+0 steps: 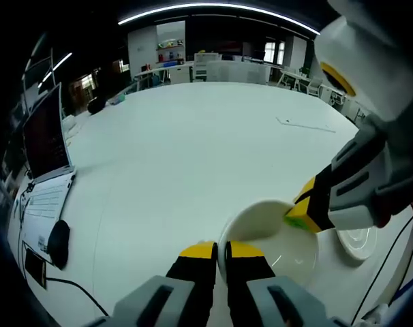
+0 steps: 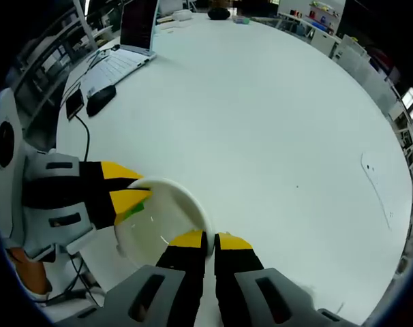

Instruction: Tidy tabletop coffee trays, cups and spoons，present forward

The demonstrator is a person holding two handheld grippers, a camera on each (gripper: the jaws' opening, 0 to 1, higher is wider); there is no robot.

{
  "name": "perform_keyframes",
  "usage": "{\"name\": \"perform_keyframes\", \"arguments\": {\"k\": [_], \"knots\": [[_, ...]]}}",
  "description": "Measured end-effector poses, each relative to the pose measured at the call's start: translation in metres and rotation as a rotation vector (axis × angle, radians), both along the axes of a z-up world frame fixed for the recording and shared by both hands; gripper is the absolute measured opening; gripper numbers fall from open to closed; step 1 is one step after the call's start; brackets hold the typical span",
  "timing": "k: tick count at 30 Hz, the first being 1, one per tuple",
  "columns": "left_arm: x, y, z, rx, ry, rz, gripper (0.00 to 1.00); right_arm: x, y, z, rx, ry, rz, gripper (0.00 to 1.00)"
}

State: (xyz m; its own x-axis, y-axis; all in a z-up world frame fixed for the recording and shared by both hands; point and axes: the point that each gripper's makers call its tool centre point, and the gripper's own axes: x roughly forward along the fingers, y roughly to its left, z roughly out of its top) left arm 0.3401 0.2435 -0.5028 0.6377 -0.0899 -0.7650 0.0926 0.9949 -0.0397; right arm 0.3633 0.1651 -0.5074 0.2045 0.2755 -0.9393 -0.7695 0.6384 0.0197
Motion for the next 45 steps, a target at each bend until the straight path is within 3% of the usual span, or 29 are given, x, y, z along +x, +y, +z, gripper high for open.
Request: {"name": "perform_keyframes", "arguments": {"k": [12,24,30,38,45], "knots": [[0.009,-0.037,0.014,-0.014,-0.008,-0.059,0.07,0.004,-0.040,0.016,-0.007,-0.005,-0.042,0.05],[0.019,-0.116,0.031,-0.025,-0.018,-0.186,0.07,0.004,-0.121,0.031,-0.018,0.019,-0.148,0.05],[0.016,-0.153,0.026,-0.036,0.002,-0.242,0.07,-0.002,-0.156,0.028,-0.050,0.026,-0.187,0.05],[0.008,-0.192,0.018,-0.039,0.045,-0.319,0.07,-0.018,-0.197,0.016,-0.087,0.102,-0.239,0.05],[0.000,-0.213,0.001,-0.028,0.092,-0.363,0.07,-0.026,-0.217,-0.001,-0.081,0.140,-0.251,0.05]]}}
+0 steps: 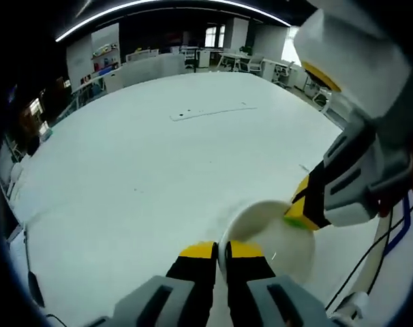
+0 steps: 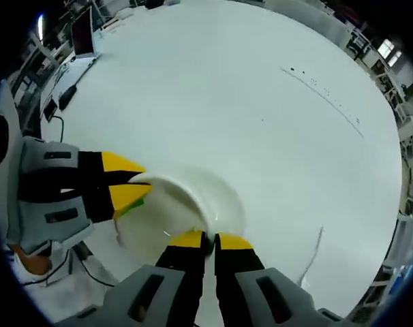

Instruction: Tidy tabletop coffee trays, cups and spoons，present forward

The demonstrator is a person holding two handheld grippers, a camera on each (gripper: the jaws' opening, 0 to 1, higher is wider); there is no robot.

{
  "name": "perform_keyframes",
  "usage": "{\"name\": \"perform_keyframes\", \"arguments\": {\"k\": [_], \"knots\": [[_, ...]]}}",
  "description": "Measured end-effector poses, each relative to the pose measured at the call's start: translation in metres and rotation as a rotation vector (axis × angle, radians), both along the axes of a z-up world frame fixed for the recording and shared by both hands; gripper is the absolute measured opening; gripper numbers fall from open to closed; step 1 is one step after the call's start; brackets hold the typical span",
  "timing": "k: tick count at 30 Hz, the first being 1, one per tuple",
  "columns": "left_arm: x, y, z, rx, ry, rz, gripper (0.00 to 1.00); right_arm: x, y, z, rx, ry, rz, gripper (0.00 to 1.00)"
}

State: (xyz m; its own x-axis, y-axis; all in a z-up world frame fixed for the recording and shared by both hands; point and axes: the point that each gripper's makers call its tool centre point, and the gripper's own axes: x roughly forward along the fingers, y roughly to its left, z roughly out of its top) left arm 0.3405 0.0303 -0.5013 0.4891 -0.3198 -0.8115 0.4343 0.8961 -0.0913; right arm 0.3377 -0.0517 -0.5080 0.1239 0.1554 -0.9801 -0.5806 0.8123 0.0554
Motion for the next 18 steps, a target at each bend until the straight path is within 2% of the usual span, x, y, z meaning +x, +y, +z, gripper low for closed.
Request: {"name": "perform_keyframes", "arguments": {"k": [8,18], "knots": [[0.000,-0.011,-0.005,-0.006,0.012,-0.016,0.07,0.004,-0.011,-0.007,0.040,0.029,-0.038,0.05],[0.003,-0.012,-0.006,0.000,0.009,-0.016,0.07,0.009,-0.011,-0.010,0.087,0.019,-0.052,0.06]]}}
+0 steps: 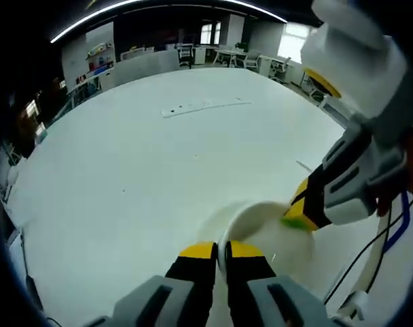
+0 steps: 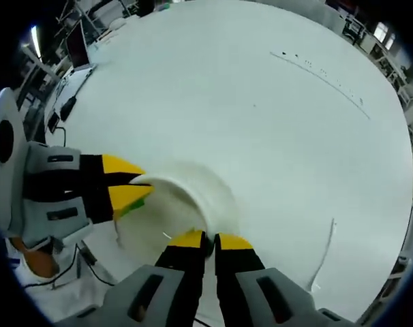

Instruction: Tidy tabletop coffee trays, cups and spoons，present forward

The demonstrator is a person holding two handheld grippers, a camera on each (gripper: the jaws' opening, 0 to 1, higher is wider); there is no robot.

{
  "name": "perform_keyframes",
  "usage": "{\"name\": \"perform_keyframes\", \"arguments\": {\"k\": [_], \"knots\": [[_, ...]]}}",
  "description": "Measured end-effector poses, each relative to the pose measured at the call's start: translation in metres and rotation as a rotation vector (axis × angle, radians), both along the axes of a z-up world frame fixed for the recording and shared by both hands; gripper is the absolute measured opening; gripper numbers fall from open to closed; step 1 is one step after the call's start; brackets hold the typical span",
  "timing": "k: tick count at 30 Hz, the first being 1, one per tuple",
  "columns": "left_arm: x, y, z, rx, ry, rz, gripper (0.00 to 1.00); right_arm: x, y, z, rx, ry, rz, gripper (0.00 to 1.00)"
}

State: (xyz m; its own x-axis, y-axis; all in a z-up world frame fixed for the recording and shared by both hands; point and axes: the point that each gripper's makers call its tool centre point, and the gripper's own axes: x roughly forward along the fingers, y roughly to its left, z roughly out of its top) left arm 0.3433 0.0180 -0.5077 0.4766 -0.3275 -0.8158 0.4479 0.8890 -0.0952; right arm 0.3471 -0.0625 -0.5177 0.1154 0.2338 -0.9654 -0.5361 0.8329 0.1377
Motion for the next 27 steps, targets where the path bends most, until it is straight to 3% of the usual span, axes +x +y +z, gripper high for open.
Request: {"name": "perform_keyframes", "arguments": {"k": [3,10,14,19,27], "knots": [[0.000,0.001,-0.001,-0.005,-0.007,-0.004,0.08,-0.002,0.000,0.001,0.023,-0.012,-0.003,0.06],[0.008,0.003,-0.002,-0.029,-0.041,-0.010,0.09,-0.002,0.006,0.004,0.088,-0.191,0.025,0.07],[0.019,0.001,-0.001,-0.010,-0.137,-0.080,0.09,-0.003,0.004,0.005,0.139,-0.252,-0.004,0.07],[0.018,0.000,-0.001,0.004,-0.169,-0.088,0.10,-0.003,0.003,0.006,0.193,-0.287,-0.018,0.07],[0.022,0.002,0.001,-0.045,-0.222,-0.090,0.10,0.003,0.006,0.009,0.265,-0.364,-0.022,0.08]]}}
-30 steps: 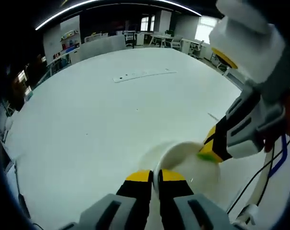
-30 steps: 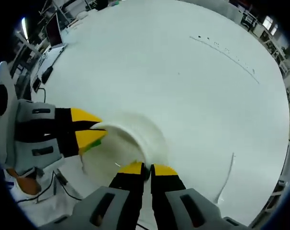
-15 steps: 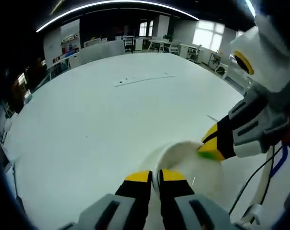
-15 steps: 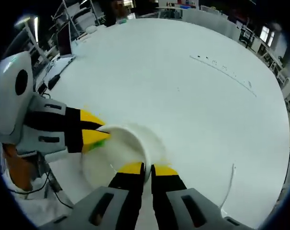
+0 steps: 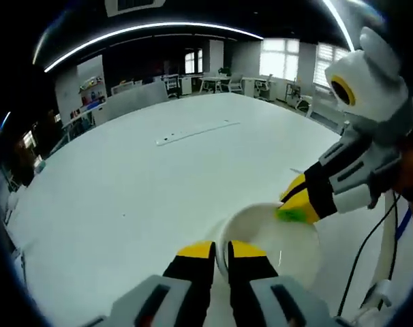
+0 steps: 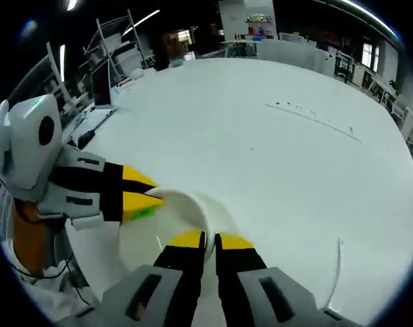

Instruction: Tidy tabletop coffee trays, cups and spoons，present forward

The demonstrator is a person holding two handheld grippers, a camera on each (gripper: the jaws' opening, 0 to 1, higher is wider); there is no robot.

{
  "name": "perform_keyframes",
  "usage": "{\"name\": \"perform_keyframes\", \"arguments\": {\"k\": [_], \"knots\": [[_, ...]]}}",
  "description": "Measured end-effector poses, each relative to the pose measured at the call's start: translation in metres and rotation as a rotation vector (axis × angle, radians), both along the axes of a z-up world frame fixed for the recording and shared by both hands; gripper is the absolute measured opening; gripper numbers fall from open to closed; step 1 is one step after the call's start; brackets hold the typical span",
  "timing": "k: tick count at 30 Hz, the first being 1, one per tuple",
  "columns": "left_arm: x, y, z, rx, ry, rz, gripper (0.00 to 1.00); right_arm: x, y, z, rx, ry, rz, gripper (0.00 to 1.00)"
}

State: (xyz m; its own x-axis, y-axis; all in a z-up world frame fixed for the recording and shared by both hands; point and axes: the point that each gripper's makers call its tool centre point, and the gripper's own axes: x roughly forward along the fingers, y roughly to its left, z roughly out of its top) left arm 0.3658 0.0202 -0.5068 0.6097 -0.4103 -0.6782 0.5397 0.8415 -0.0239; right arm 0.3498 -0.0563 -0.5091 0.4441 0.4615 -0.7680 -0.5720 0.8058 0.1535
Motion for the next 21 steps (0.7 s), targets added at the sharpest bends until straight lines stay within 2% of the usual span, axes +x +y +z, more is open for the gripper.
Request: {"name": "perform_keyframes", "arguments": {"k": [2,3,5,6,8,10,11,13,16,19,21], "knots": [[0.000,-0.001,0.001,-0.013,-0.018,-0.003,0.10,0.001,0.001,0.001,0.013,-0.018,0.006,0.07],[0.002,-0.001,0.003,-0.021,-0.043,-0.006,0.10,0.006,0.003,0.005,0.035,-0.054,0.007,0.07],[0.001,-0.001,0.004,-0.027,-0.064,-0.006,0.09,0.005,0.003,0.006,0.038,-0.061,0.011,0.07],[0.001,-0.001,0.006,-0.036,-0.080,-0.010,0.09,0.008,0.004,0.009,0.050,-0.096,0.023,0.07],[0.001,0.000,0.009,-0.034,-0.112,-0.027,0.10,0.008,0.004,0.011,0.054,-0.099,0.018,0.07],[-0.001,0.002,0.012,-0.047,-0.118,-0.031,0.10,0.012,0.005,0.017,0.087,-0.133,0.013,0.07],[0.002,0.001,0.022,-0.074,-0.180,-0.052,0.10,0.015,0.007,0.023,0.113,-0.162,0.015,0.08],[0.004,0.005,0.035,-0.075,-0.263,-0.069,0.11,0.020,0.008,0.038,0.134,-0.236,0.039,0.08],[0.003,0.010,0.057,-0.090,-0.377,-0.093,0.18,0.022,0.002,0.055,0.128,-0.328,0.050,0.13],[-0.003,0.027,0.068,-0.079,-0.420,-0.059,0.19,0.016,-0.007,0.074,0.108,-0.417,0.052,0.15],[-0.006,0.034,0.075,-0.074,-0.452,-0.047,0.19,0.009,-0.011,0.086,0.117,-0.450,0.055,0.16]]}}
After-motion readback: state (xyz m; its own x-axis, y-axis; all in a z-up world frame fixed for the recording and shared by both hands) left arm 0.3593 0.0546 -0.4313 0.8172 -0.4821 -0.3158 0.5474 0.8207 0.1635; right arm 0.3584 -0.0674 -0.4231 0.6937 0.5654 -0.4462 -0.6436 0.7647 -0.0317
